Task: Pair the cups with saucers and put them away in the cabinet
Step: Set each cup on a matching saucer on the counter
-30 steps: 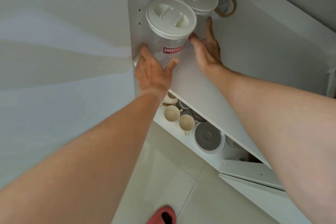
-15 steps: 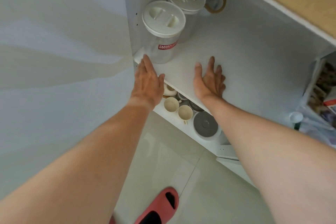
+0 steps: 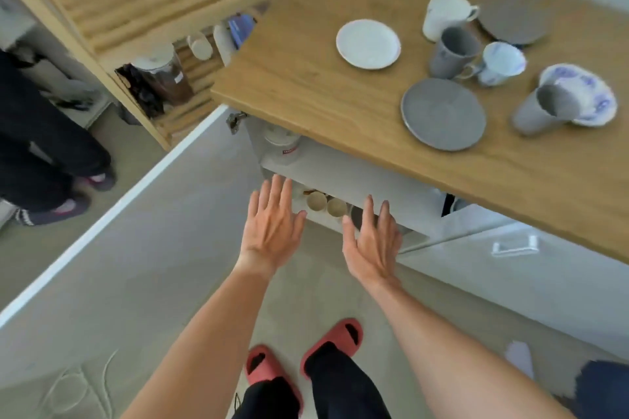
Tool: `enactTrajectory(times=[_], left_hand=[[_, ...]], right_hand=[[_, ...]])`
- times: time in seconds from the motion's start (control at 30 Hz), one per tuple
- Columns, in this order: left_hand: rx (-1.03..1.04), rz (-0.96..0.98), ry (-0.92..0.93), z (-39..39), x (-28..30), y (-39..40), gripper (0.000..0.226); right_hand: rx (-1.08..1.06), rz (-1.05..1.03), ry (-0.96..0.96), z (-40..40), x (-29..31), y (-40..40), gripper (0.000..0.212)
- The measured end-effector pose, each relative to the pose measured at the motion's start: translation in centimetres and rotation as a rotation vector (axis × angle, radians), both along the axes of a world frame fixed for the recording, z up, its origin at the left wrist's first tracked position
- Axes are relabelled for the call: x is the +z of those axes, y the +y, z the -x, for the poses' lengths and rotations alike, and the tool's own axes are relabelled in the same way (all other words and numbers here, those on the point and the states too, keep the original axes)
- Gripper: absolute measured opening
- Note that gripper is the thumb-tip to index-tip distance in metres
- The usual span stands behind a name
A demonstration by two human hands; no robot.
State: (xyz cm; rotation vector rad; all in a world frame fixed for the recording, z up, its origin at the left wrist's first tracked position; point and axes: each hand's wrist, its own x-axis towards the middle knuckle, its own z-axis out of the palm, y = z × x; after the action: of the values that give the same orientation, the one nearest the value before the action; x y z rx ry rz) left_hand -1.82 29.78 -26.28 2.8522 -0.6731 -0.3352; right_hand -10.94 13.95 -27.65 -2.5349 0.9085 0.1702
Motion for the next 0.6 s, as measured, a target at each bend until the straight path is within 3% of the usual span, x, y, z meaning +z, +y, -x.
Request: enactTrajectory(times=[0.3, 0.6], left_hand=[[-0.115, -0.002, -0.128, 1.0, 10.6, -5.3, 0.064], [-0.131, 0.169, -0.084, 1.1, 14.3, -14.9, 0.069]], right_hand=[[0.039, 0.073, -0.17, 1.5, 12.4, -4.3, 0.072], [-0.236, 0.112, -0.269, 1.5, 17.4, -15.4, 0.07]])
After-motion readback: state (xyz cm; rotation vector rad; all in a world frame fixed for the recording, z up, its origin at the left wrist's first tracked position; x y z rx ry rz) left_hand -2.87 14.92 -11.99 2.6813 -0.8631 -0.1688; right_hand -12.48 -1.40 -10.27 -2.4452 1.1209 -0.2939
